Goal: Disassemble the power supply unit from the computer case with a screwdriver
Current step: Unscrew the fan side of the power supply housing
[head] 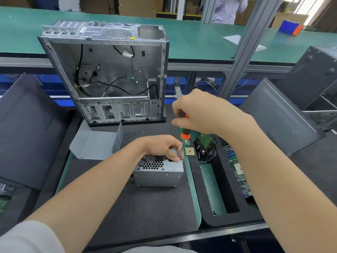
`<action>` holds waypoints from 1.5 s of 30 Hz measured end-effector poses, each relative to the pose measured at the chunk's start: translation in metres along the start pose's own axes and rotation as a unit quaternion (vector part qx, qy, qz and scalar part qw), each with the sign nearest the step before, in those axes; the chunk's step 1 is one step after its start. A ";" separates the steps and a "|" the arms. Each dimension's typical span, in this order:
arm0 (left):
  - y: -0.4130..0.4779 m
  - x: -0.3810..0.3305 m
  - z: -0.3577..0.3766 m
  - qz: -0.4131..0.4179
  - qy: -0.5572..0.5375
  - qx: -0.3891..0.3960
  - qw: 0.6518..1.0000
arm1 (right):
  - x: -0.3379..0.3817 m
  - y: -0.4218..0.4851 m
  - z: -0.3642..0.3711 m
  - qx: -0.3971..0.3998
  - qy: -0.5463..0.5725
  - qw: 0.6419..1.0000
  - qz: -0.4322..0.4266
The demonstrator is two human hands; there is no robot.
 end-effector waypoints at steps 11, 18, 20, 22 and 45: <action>0.000 0.001 0.000 0.011 0.004 0.018 1.000 | -0.006 -0.011 -0.010 0.080 0.094 0.987 -0.105; 0.002 0.004 -0.001 0.004 0.001 0.009 1.000 | -0.007 -0.004 -0.001 -0.028 -0.031 0.997 0.069; 0.002 0.003 -0.001 0.004 0.007 0.008 1.000 | -0.003 -0.001 0.001 -0.030 -0.007 0.998 0.046; 0.002 0.003 0.000 0.009 0.007 0.009 1.000 | 0.002 -0.002 0.000 -0.014 0.032 0.999 -0.003; 0.001 0.001 0.001 0.020 -0.003 0.012 1.000 | 0.002 -0.014 -0.006 0.020 0.057 0.998 -0.021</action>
Point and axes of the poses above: each hand's wrist, its own y-axis towards the middle knuckle, its own z-axis out of the palm, x = y × z, the point moved 4 cm from there along y, towards the middle knuckle, and after that the axes turned 1 degree about -z, right-handed, at the moved point
